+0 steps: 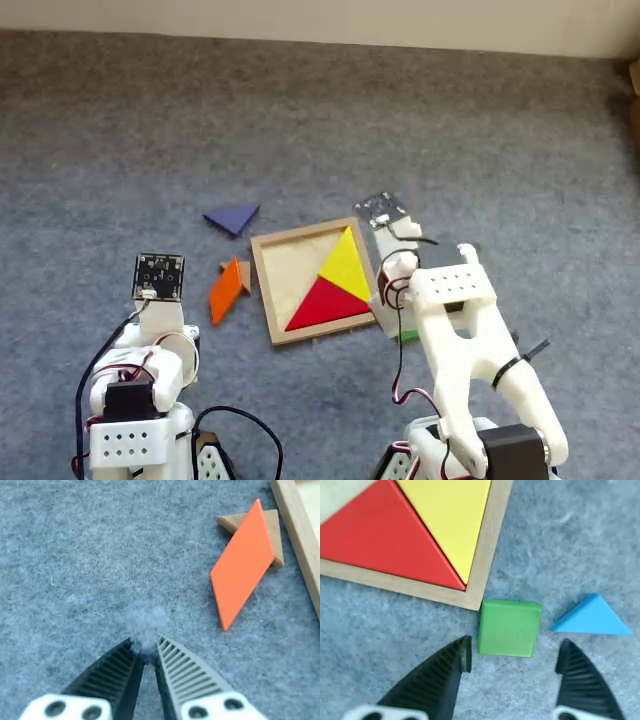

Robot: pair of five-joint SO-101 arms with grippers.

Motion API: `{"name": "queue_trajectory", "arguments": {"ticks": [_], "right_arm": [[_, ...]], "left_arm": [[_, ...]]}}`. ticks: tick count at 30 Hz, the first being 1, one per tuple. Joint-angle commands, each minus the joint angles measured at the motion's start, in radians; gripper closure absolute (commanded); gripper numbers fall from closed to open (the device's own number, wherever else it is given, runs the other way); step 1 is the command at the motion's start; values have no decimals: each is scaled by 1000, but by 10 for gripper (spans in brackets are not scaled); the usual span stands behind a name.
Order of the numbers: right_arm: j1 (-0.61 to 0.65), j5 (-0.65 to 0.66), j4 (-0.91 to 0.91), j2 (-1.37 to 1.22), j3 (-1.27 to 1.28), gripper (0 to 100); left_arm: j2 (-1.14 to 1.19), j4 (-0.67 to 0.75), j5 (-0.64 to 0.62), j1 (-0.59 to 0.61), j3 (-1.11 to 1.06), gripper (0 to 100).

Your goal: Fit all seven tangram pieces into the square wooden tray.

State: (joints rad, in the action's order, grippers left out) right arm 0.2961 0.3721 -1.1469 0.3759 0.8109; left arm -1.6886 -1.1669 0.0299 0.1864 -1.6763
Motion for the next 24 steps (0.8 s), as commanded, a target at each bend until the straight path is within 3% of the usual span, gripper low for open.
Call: {"name": "queue_trajectory", "arguments": {"ticks": [1,11,24], "right_arm": [[-13,5,25,-38,-7,706],[-12,8,88,-231,-18,707],[-16,8,88,-239,-18,853]], "left_arm": [[-10,-3,-3,-5,-27,995],[-10,-3,-3,-5,-27,995],[-10,-3,-3,-5,-27,995]]}}
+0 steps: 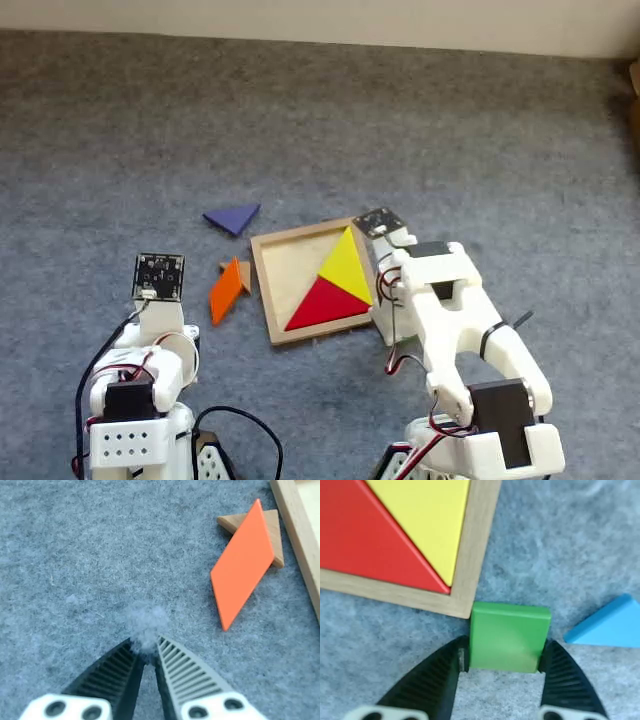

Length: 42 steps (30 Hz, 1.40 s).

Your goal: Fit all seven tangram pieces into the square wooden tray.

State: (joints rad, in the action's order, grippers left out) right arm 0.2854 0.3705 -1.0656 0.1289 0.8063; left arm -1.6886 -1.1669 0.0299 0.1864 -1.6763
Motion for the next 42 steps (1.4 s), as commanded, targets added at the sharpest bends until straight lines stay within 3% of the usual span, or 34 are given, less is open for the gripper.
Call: {"name": "queue_trajectory", "arguments": {"ticks": [1,4,16,22,30,35,42], "right_arm": [[-7,9,7,8,-15,877],[-8,9,5,19,-15,926],[-5,9,-128,352,-13,929],[39,11,-73,427,-35,929],[185,14,119,371,-42,930],[251,147,265,289,-51,932],[308,157,280,107,-237,933]], "left_arm": [[-10,-3,-3,-5,-27,995],[-10,-3,-3,-5,-27,995],[-10,-3,-3,-5,-27,995],[-10,-3,-3,-5,-27,995],[-10,-3,-3,-5,-27,995],[-10,-3,-3,-5,-27,995],[-10,-3,-3,-5,-27,995]]}}
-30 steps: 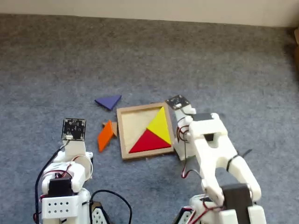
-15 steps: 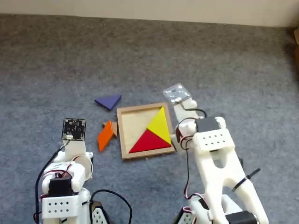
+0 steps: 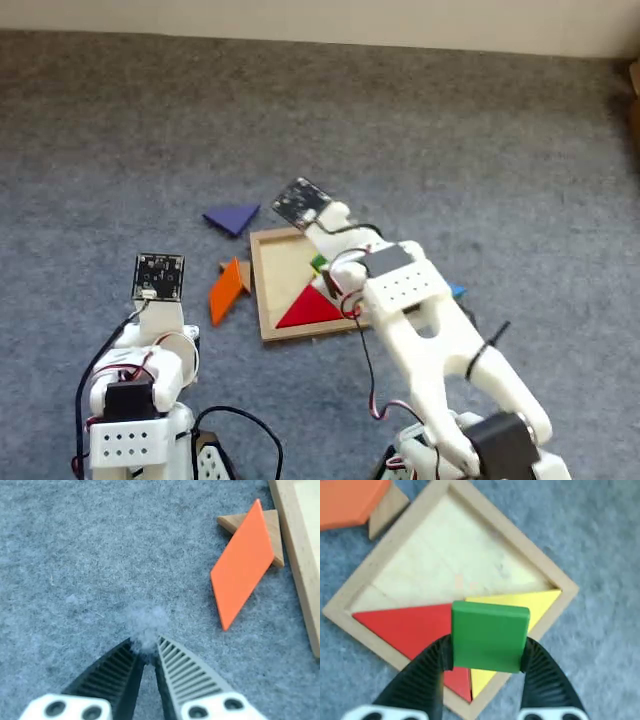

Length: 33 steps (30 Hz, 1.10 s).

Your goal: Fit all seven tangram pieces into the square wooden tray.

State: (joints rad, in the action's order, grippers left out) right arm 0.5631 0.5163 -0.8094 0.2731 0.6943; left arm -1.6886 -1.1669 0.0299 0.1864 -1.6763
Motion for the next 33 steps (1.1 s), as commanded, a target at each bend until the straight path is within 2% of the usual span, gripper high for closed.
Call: {"name": "queue_trajectory", "arguments": {"ticks": [1,12,21,24,30,33], "right_arm": [[38,11,24,-71,-154,933],[114,12,22,-325,-341,933],[111,15,21,-389,-380,928],[111,68,19,-389,-377,925],[110,71,-48,-389,-378,821],[110,71,-70,-384,-380,814]], "left_arm": [[-10,-3,-3,-5,-27,995],[-10,-3,-3,-5,-27,995],[-10,-3,-3,-5,-27,995],[-10,-3,-3,-5,-27,995],[-10,-3,-3,-5,-27,995],[-10,-3,-3,-5,-27,995]]}}
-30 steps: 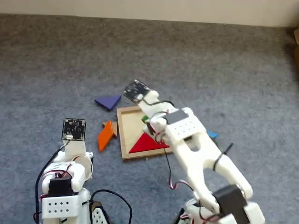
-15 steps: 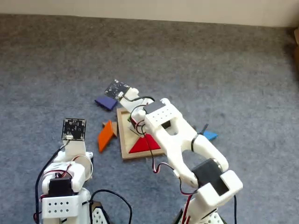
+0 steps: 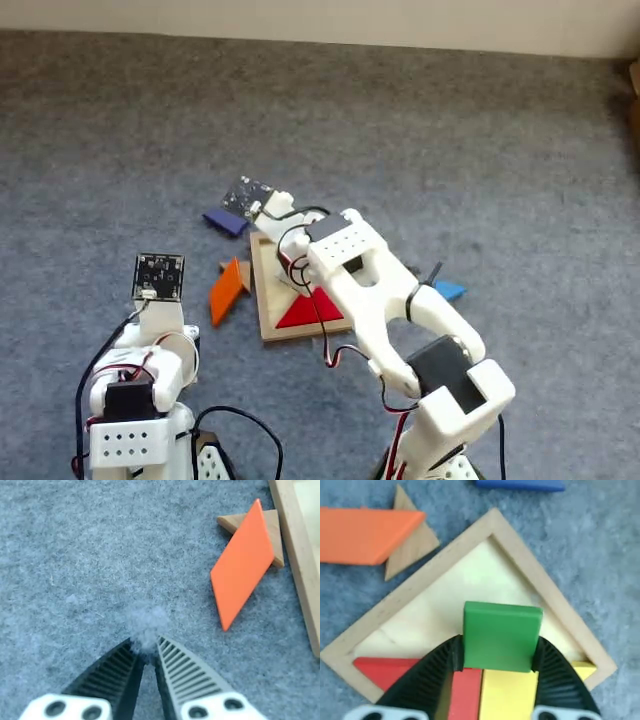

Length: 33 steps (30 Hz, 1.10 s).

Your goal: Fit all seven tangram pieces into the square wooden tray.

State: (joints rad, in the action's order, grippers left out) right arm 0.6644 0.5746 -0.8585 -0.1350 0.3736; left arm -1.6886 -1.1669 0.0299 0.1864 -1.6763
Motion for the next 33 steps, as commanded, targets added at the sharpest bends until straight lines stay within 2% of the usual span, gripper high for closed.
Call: {"name": "queue_trajectory", "arguments": {"ticks": [1,11,14,19,26,28,33], "right_arm": [[8,12,-21,24,-59,812],[7,9,-51,25,-73,810],[5,-43,-51,22,-107,809],[-8,-61,-53,21,-117,717],[-7,-61,-54,28,-116,714],[-8,-61,-82,27,-119,734],[-5,-61,-51,24,-120,889]], "left_arm": [[-10,-3,-3,-5,-27,995],[-10,-3,-3,-5,-27,995],[-10,-3,-3,-5,-27,995],[-10,-3,-3,-5,-27,995],[-10,-3,-3,-5,-27,995],[-10,-3,-3,-5,-27,995],[-10,-3,-3,-5,-27,995]]}}
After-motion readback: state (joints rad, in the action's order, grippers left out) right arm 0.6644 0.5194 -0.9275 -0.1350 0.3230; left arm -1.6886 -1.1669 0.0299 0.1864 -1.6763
